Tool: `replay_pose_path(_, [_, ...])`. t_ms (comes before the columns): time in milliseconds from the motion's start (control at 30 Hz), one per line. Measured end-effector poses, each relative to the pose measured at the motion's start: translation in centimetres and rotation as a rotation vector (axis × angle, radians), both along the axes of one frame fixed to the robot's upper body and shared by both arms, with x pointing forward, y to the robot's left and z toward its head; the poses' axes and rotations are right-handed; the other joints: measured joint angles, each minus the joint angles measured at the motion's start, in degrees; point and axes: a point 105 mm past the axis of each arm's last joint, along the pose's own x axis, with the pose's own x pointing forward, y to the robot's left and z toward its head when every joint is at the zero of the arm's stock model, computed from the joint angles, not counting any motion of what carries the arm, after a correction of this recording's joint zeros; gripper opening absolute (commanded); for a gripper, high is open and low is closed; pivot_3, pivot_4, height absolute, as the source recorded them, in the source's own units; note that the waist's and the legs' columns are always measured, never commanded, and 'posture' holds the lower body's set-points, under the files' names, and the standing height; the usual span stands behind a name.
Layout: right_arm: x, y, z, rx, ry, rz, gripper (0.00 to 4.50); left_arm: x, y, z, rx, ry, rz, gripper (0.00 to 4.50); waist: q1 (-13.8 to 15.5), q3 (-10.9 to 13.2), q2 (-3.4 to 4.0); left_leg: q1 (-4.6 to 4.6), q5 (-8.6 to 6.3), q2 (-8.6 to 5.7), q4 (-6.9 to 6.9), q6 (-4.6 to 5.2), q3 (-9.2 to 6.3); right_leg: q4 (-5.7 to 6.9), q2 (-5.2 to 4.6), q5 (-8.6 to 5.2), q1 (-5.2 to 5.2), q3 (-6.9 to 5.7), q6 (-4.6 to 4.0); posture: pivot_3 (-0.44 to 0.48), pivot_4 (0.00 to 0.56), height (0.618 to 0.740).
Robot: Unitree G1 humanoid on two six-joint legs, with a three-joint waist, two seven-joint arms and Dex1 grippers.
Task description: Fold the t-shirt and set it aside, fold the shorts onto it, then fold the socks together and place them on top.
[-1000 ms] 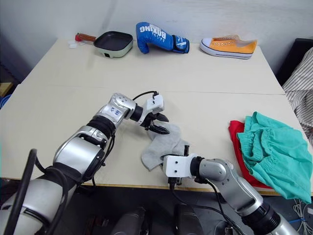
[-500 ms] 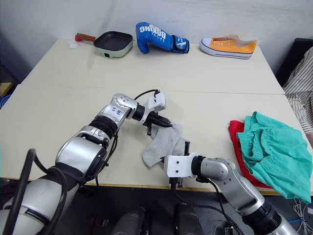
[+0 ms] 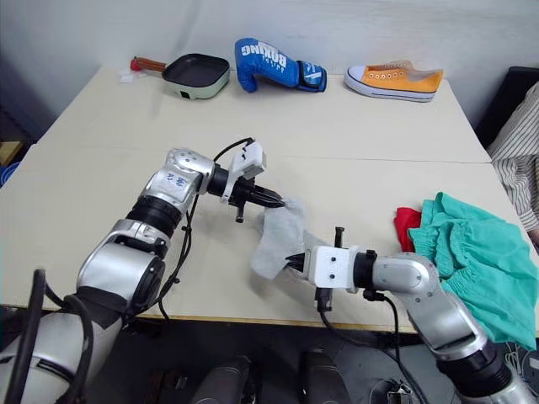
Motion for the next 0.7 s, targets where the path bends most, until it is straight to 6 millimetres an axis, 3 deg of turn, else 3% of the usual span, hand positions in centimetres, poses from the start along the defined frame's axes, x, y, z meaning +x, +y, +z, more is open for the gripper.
replay_pose_path(233, [2.2, -3.0, 0.8, -0.138, -0.022, 0.094, 0.0, -1.5, 1.8, -1.5, -0.035, 0.012, 0.176, 0.06, -1.0, 0.0, 0.0, 0.02, 0.0, 0.02, -0.01, 0.0, -0.04, 0.1, 0.0, 0.0, 0.02, 0.01, 0.0, 0.0, 0.15, 0.74])
replay_pose_path(367, [2.9, -4.4, -0.8, -0.209, -0.002, 0.142, 0.0, -2.6, 2.1, -2.6, -0.037, 0.023, 0.258, 0.06, -0.96, 0.0, 0.0, 0.01, 0.0, 0.03, 0.08, 0.0, -0.06, 0.1, 0.0, 0.0, 0.03, 0.0, 0.0, 0.0, 0.15, 0.74])
replay_pose_path(500, [3.4, -4.1, -1.7, -0.216, -0.013, 0.177, 0.0, -2.4, 2.7, -2.0, -0.039, -0.016, 0.328, 0.06, -0.94, 0.0, 0.01, 0.06, 0.0, 0.02, 0.13, 0.0, -0.07, 0.07, -0.02, 0.0, 0.12, -0.01, 0.0, 0.0, 0.15, 0.74])
replay_pose_path(700, [4.1, -4.3, -3.2, -0.233, -0.015, 0.164, 0.0, -2.1, 3.5, -2.7, -0.012, -0.029, 0.376, 0.06, -0.97, 0.0, 0.01, 0.07, 0.01, 0.02, 0.14, -0.01, -0.09, 0.08, -0.02, 0.0, 0.13, -0.05, 0.0, 0.0, 0.15, 0.74])
